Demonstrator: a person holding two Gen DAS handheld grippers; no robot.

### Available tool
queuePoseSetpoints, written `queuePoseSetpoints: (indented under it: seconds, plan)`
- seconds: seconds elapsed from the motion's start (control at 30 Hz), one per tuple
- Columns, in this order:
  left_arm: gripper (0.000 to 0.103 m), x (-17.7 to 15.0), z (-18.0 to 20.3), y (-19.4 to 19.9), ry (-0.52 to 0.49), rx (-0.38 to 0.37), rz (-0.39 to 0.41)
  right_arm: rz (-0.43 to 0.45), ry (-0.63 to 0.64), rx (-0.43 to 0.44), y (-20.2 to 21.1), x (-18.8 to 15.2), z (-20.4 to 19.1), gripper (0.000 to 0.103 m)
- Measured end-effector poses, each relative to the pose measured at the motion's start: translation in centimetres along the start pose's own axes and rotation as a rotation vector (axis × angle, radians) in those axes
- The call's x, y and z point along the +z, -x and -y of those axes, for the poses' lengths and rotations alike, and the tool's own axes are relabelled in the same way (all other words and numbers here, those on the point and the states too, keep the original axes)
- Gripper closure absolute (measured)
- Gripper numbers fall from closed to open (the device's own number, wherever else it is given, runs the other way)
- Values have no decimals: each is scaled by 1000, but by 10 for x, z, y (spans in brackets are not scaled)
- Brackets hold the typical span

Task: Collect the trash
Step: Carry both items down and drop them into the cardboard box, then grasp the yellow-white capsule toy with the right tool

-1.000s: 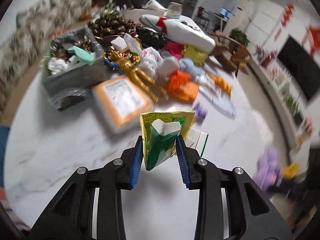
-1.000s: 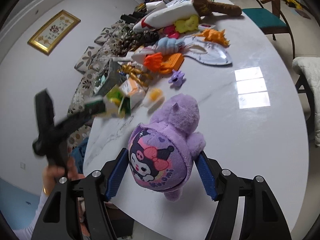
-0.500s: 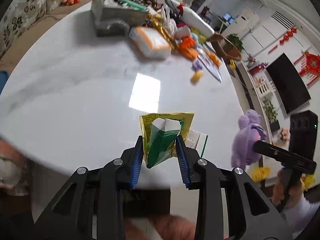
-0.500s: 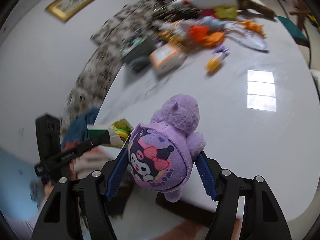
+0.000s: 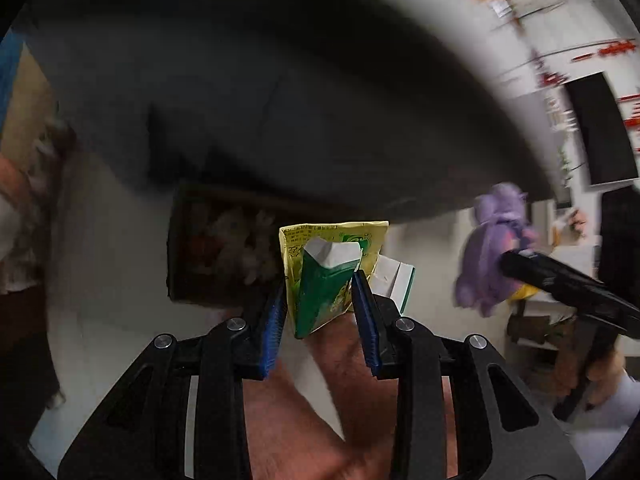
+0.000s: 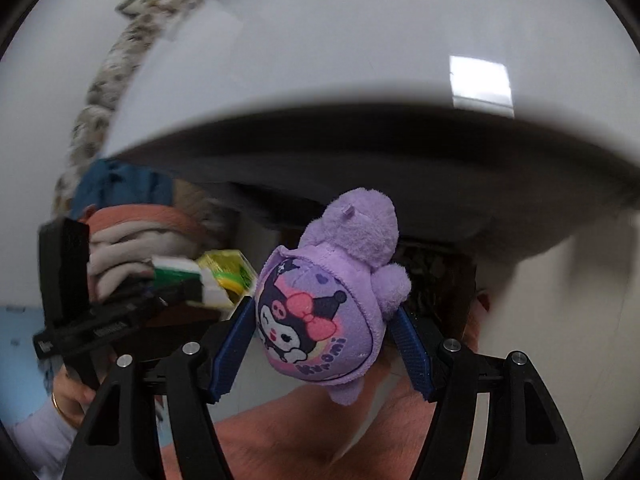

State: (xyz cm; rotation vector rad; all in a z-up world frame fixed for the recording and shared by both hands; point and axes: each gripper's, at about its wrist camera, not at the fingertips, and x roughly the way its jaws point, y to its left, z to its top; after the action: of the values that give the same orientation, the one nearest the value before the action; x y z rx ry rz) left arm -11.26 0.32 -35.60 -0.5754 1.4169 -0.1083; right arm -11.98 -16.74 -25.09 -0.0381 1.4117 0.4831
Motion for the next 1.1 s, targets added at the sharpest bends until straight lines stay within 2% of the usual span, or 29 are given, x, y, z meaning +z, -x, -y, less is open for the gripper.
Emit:
queuePoseSetpoints:
  seconds: [0.07, 0.1, 0.13, 0.17, 0.2, 0.23, 0.27, 0.33, 0.43, 0.5, 0.57, 0.63, 0.7, 0.73, 0.8, 0.83, 0.87, 0.93, 1.03, 1.1]
  plan:
    - [70, 3, -14, -48, -2, 42, -46, -7, -11, -67, -35, -6, 12, 33]
    - [66, 5, -21, -76, -11, 82, -76, -9, -19, -95, -57, -9, 22, 28]
    - [62, 7, -29, -100, -8, 114, -108, -12, -36, -146, -78, -11, 32, 16]
    - [58, 7, -36, -120, -8, 132, -137, -27, -60, -172, -94, -13, 41, 14]
    - [47, 10, -42, -143, -5, 161, -170, -65, -110, -211, -124, -16, 62, 14]
    - [37, 11, -48, -161, 3, 196, -209, -65, -110, -211, -124, -16, 62, 14]
    - [31, 14, -51, -177, 7, 231, -243, -82, -140, -260, -138, -18, 72, 14]
    - [31, 17, -57, -200, 23, 262, -295, -89, -186, -283, -149, -20, 85, 14]
    - [30, 13, -55, -214, 56, 259, -341, -82, -227, -280, -147, -23, 89, 10]
    - [30, 11, -46, -207, 39, 268, -335, -82, -206, -278, -137, -25, 82, 10]
    - [30, 9, -35, -195, 28, 246, -334, -81, -180, -252, -121, -26, 73, 10]
    - [30, 8, -19, -166, 16, 212, -323, -44, -126, -187, -84, -21, 53, 12]
    - [27, 6, -2, -136, -14, 155, -295, 41, -55, -112, -32, -15, 29, 12]
    - [24, 4, 8, -118, -43, 140, -277, 115, -23, -46, 6, -7, 19, 12]
    - [21, -2, 29, -82, -117, 128, -225, 253, 7, 13, 65, 11, 7, 9]
    - [21, -5, 38, -67, -152, 129, -205, 329, 15, 15, 93, 22, 5, 5]
    - [21, -7, 47, -55, -180, 141, -188, 427, 11, -2, 123, 40, 8, 5]
    - [21, -10, 62, -33, -216, 150, -154, 532, -47, -46, 152, 81, 24, 5]
    - [21, -8, 77, -6, -201, 153, -111, 585, -150, -90, 159, 137, 48, 5]
    - [21, -3, 85, 6, -157, 145, -91, 575, -202, -117, 150, 183, 62, 10]
